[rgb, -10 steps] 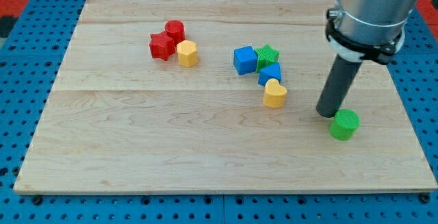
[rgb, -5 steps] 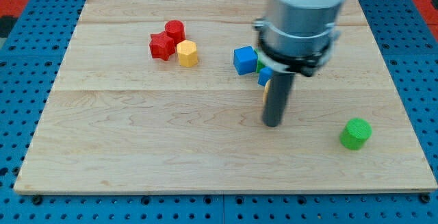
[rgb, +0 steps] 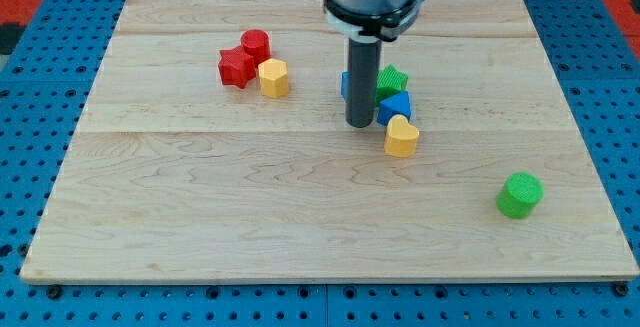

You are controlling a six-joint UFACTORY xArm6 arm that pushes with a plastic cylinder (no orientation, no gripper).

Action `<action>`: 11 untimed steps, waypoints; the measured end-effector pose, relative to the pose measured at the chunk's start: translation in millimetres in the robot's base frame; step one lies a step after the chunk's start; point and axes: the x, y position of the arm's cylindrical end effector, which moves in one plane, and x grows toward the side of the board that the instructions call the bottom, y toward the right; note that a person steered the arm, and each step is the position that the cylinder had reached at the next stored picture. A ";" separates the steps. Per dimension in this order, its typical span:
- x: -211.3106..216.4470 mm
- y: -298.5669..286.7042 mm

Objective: Slide the yellow heart to the left of the green circle

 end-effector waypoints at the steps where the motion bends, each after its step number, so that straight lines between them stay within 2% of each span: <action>1: 8.2 25.2; 5: 91.9 54.6; 6: 99.2 54.6; 8: 99.7 58.6; 9: 96.1 12.4; 10: 67.4 -23.5; 11: 27.9 -26.1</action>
